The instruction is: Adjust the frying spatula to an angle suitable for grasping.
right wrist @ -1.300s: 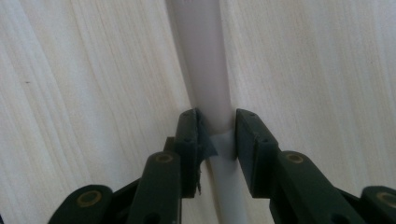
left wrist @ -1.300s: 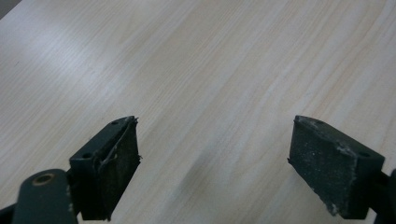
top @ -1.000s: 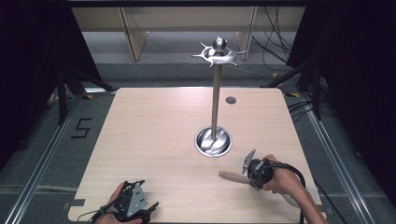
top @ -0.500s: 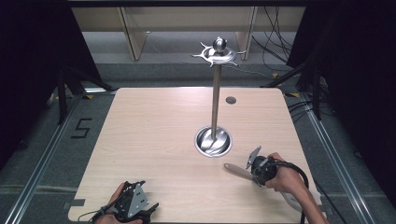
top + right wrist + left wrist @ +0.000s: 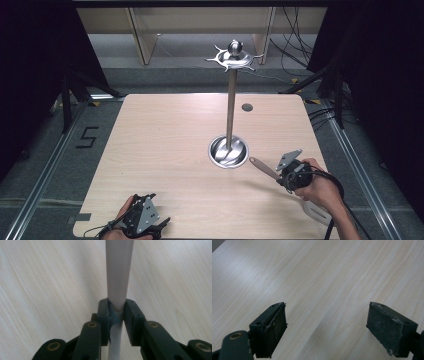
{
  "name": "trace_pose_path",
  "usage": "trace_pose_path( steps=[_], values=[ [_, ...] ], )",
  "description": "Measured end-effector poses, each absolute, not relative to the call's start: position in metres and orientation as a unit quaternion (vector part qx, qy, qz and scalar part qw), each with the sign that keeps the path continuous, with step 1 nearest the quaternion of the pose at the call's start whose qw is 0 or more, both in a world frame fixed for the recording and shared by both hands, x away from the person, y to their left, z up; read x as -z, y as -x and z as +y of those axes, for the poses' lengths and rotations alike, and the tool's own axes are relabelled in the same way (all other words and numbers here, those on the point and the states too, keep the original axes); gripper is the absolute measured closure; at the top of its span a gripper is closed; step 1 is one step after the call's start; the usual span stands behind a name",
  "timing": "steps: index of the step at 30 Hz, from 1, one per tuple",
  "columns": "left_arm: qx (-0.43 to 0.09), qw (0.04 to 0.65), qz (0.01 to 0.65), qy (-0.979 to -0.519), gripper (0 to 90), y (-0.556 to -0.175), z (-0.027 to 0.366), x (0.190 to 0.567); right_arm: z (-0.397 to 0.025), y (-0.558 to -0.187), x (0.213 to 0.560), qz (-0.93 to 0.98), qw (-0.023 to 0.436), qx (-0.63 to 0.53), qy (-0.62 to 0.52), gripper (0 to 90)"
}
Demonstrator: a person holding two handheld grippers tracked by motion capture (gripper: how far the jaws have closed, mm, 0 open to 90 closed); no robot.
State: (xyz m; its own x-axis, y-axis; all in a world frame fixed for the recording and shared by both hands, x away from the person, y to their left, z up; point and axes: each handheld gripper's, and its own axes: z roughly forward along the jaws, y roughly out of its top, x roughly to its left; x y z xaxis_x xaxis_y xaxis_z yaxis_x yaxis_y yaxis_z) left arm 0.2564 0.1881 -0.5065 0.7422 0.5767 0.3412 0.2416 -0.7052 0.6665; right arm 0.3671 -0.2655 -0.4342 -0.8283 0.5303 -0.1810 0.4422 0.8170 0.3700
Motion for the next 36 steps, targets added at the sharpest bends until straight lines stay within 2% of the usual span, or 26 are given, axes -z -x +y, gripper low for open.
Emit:
trace_pose_path(
  steps=[8,10,14,15,23,25,36],
  values=[
    [-0.269,0.317,0.238,-0.878,15.2,-0.256,0.186,0.508,-0.285,-0.355,0.406,0.920,0.172,-0.213,-0.281,76.4],
    [-0.269,0.317,0.237,-0.878,15.2,-0.256,0.186,0.508,-0.290,-0.354,0.398,0.914,0.166,-0.243,-0.279,76.4],
    [-0.267,0.317,0.237,-0.879,15.2,-0.256,0.187,0.508,-0.298,-0.349,0.383,0.897,0.190,-0.280,-0.284,76.4],
    [-0.269,0.316,0.239,-0.878,15.2,-0.257,0.186,0.509,-0.300,-0.350,0.381,0.890,0.208,-0.294,-0.281,76.3],
    [-0.266,0.316,0.230,-0.881,15.2,-0.255,0.185,0.508,-0.303,-0.341,0.364,0.867,0.222,-0.343,-0.284,76.3],
    [-0.267,0.307,0.223,-0.886,15.3,-0.256,0.187,0.506,-0.303,-0.338,0.358,0.860,0.247,-0.349,-0.279,76.3],
    [-0.267,0.313,0.226,-0.883,15.2,-0.256,0.186,0.506,-0.291,-0.338,0.340,0.846,0.250,-0.394,-0.256,76.3]
  ],
)
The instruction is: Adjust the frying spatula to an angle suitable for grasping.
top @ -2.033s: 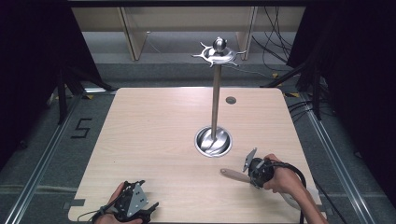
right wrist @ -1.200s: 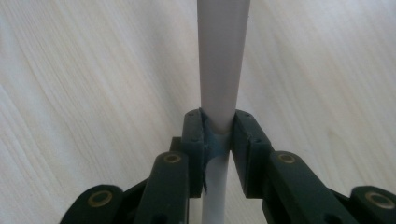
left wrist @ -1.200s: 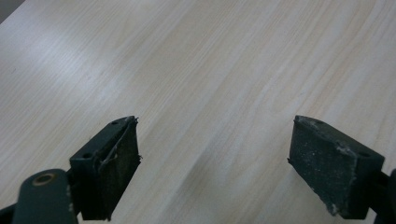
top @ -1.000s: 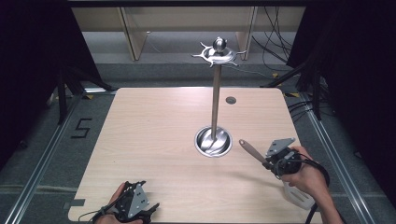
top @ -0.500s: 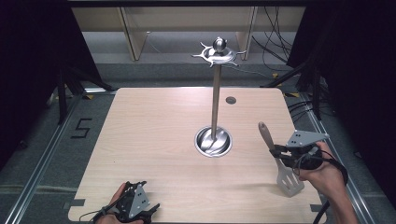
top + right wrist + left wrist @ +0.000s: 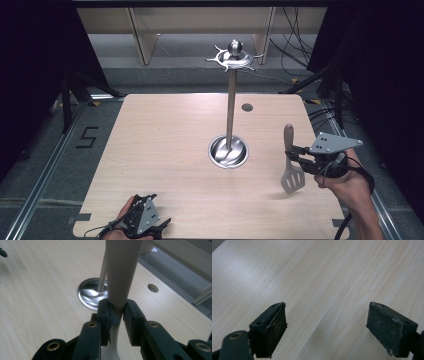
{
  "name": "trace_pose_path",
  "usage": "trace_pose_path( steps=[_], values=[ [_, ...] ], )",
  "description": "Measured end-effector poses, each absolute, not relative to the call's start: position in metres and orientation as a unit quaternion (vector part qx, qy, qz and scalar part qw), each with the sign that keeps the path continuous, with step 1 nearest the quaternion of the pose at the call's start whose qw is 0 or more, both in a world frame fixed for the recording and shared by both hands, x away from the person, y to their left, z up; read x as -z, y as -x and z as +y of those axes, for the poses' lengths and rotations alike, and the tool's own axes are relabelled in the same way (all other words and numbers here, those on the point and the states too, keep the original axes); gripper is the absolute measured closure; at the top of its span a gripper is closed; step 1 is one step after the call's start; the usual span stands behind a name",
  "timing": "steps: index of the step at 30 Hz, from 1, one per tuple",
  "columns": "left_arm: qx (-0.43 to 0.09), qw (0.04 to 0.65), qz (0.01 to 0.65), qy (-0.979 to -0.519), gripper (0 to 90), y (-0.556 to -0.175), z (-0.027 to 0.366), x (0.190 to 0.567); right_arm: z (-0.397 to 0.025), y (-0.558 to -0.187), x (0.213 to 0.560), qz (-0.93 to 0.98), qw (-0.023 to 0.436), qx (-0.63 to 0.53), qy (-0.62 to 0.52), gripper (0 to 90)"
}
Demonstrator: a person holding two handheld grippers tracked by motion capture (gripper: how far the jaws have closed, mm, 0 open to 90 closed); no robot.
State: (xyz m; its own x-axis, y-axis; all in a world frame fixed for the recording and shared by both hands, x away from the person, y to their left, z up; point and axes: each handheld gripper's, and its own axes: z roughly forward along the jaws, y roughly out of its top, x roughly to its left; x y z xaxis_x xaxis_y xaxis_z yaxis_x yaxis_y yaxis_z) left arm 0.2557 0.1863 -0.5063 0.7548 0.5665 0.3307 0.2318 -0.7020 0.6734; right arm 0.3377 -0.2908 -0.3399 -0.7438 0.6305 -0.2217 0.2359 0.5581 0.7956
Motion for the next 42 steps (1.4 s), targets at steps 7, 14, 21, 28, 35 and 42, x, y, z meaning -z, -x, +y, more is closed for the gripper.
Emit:
trace_pose_path(
  steps=[7,14,21,28,35,42],
  values=[
    [-0.265,0.308,0.227,-0.885,15.2,-0.256,0.187,0.507,-0.276,-0.345,0.327,0.841,0.247,-0.418,-0.240,76.2],
    [-0.265,0.308,0.224,-0.886,15.2,-0.255,0.188,0.505,-0.258,-0.359,0.312,0.837,0.253,-0.432,-0.221,76.2],
    [-0.269,0.312,0.229,-0.882,15.2,-0.256,0.186,0.507,-0.244,-0.372,0.296,0.832,0.247,-0.445,-0.218,76.2],
    [-0.265,0.311,0.225,-0.885,15.2,-0.255,0.187,0.505,-0.235,-0.387,0.283,0.831,0.245,-0.449,-0.221,76.2],
    [-0.263,0.309,0.223,-0.886,15.2,-0.256,0.188,0.505,-0.227,-0.399,0.275,0.829,0.234,-0.453,-0.230,76.2],
    [-0.267,0.309,0.224,-0.885,15.2,-0.255,0.188,0.504,-0.223,-0.409,0.272,0.828,0.233,-0.453,-0.235,76.2]
  ],
)
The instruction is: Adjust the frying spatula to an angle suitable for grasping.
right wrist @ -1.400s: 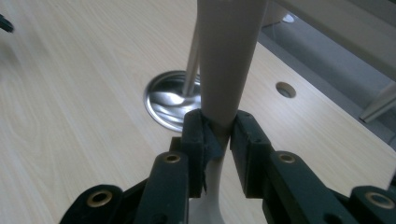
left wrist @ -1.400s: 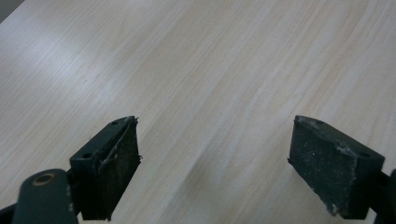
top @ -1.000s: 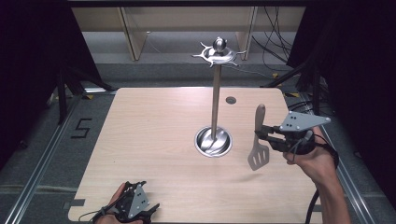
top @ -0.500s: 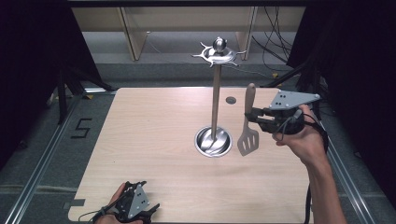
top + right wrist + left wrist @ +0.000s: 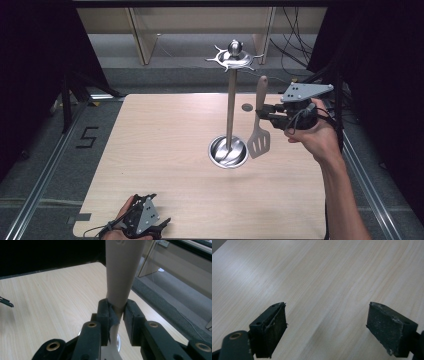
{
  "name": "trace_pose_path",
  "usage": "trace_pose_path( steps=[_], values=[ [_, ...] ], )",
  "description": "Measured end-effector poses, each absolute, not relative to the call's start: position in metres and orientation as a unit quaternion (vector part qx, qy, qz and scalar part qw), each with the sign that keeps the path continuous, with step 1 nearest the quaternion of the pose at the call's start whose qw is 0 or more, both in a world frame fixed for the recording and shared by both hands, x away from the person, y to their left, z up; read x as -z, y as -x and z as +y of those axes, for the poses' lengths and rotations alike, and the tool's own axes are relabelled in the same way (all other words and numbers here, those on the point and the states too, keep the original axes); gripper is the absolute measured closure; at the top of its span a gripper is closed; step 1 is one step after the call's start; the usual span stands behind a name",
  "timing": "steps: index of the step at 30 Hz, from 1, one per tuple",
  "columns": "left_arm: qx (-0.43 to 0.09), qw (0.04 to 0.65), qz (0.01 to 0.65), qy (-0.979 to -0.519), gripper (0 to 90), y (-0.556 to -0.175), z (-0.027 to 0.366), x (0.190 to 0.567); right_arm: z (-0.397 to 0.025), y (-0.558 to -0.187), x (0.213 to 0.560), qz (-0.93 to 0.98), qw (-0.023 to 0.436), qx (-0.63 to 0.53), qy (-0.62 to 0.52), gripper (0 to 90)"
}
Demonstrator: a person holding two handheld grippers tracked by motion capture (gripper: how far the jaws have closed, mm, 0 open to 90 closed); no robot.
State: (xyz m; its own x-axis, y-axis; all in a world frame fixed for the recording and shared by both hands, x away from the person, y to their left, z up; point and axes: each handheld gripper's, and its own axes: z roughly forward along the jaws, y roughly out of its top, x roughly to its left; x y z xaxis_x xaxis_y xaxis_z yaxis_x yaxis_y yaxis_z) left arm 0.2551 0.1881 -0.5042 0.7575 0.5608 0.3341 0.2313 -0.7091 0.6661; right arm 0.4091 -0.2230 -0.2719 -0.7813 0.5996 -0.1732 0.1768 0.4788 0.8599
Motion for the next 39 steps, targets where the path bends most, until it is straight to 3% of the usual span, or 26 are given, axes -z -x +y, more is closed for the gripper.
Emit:
trace_pose_path(
  steps=[39],
  values=[
    [-0.265,0.308,0.221,-0.887,15.2,-0.255,0.188,0.505,-0.203,-0.437,0.258,0.846,0.177,-0.440,-0.244,76.1]
  ],
)
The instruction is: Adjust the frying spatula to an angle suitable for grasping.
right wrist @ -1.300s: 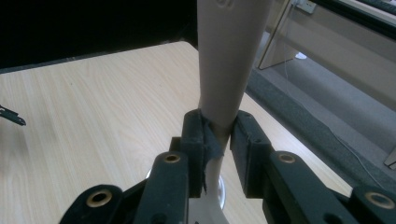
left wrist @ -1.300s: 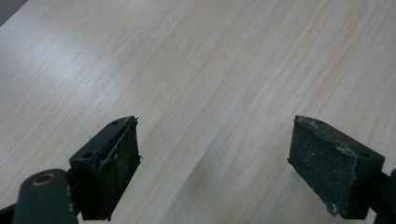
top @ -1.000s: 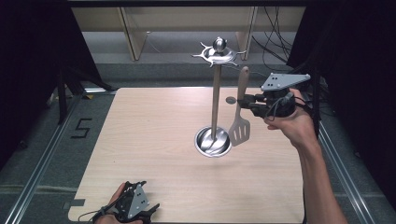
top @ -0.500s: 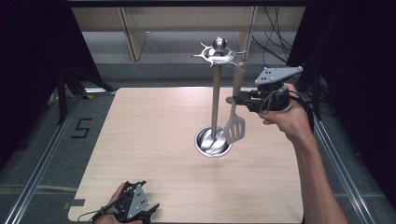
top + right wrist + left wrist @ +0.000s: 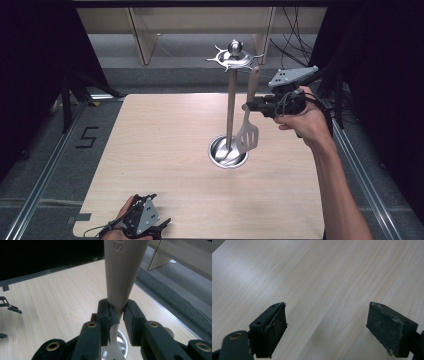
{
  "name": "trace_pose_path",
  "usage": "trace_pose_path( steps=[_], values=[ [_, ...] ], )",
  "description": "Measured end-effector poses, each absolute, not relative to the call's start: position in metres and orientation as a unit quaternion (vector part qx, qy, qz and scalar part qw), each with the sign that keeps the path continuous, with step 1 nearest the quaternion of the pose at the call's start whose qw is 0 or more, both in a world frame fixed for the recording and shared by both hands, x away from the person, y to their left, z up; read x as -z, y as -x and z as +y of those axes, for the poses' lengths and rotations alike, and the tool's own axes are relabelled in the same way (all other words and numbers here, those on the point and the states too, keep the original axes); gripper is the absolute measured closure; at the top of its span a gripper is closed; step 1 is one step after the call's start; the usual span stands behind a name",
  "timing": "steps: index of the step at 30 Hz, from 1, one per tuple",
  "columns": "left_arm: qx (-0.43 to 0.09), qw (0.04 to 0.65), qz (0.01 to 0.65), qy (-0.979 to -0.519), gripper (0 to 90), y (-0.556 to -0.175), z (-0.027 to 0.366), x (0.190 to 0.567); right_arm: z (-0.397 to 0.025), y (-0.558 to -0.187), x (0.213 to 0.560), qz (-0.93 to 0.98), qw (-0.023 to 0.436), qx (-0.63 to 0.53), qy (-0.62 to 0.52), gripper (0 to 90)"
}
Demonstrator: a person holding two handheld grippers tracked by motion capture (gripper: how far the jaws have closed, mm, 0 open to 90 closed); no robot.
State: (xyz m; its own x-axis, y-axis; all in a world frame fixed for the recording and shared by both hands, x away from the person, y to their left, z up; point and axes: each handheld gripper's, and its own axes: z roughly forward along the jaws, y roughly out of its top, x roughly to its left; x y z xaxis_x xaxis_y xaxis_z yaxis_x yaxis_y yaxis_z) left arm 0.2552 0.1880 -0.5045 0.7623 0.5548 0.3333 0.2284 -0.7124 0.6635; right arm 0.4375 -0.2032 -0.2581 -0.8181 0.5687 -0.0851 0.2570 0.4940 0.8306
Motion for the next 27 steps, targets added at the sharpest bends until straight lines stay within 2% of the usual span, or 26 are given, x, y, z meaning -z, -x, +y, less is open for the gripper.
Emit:
trace_pose_path(
  steps=[15,27],
  values=[
    [-0.264,0.309,0.221,-0.886,15.2,-0.255,0.188,0.504,-0.211,-0.436,0.264,0.827,0.178,-0.462,-0.266,72.0],
    [-0.262,0.310,0.221,-0.887,15.2,-0.255,0.188,0.505,-0.218,-0.428,0.264,0.822,0.205,-0.464,-0.259,69.0]
  ],
)
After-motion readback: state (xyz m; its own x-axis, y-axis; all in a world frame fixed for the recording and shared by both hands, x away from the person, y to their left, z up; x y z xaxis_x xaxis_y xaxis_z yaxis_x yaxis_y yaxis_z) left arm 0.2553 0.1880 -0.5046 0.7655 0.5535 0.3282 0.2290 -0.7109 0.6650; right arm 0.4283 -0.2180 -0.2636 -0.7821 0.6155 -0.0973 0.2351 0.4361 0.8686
